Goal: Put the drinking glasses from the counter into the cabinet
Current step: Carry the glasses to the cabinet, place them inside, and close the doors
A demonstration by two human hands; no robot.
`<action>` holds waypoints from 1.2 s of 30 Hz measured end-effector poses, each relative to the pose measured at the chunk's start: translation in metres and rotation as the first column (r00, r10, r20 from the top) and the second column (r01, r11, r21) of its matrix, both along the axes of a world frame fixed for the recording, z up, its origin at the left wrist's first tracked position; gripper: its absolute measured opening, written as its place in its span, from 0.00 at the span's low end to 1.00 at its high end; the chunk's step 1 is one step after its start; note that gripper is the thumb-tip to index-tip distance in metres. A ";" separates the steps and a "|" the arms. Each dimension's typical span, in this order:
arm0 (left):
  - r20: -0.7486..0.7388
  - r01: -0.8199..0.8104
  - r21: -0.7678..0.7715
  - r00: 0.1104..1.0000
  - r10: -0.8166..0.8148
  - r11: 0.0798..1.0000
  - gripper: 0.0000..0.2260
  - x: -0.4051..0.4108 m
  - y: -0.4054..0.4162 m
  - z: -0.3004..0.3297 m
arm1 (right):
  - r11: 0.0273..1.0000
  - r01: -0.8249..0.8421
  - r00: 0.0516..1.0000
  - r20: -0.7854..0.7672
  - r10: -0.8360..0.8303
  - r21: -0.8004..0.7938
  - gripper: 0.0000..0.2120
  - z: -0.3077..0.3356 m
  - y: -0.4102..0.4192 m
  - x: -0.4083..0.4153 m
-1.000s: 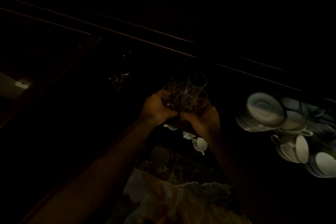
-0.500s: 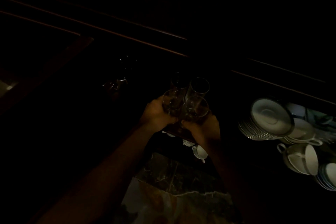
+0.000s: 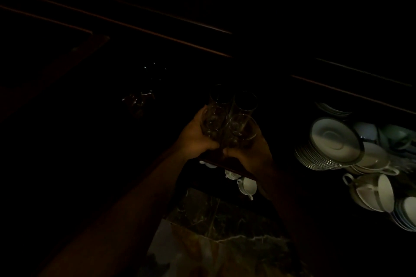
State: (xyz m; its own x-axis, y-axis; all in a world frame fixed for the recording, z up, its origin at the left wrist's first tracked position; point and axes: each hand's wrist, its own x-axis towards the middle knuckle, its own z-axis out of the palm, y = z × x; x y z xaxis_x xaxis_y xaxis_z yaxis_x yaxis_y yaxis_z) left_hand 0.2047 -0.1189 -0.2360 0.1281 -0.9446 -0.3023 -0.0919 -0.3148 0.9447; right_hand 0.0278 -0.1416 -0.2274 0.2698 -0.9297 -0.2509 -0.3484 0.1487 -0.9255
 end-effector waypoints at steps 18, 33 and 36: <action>-0.012 -0.039 -0.103 0.999 0.038 0.994 0.42 -0.005 -0.010 -0.004 | 0.997 0.071 0.997 -0.008 -0.071 0.015 0.40 0.003 0.000 0.010; 0.290 -0.087 0.049 0.955 0.069 0.995 0.41 -0.001 0.024 0.007 | 0.998 0.067 0.971 -0.231 -0.066 -0.003 0.37 0.010 0.003 0.010; 0.426 -0.095 0.089 0.904 0.048 0.991 0.36 -0.002 0.049 0.026 | 0.999 0.026 0.952 -0.306 -0.017 0.028 0.36 0.021 0.008 0.004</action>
State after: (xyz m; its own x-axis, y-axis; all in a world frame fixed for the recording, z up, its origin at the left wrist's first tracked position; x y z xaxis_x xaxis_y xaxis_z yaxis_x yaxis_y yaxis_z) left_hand 0.2031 -0.0703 -0.2100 0.3315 -0.8938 -0.3020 -0.4480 -0.4308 0.7834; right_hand 0.0320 -0.1331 -0.2060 0.1556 -0.9247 -0.3474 -0.6105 0.1865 -0.7698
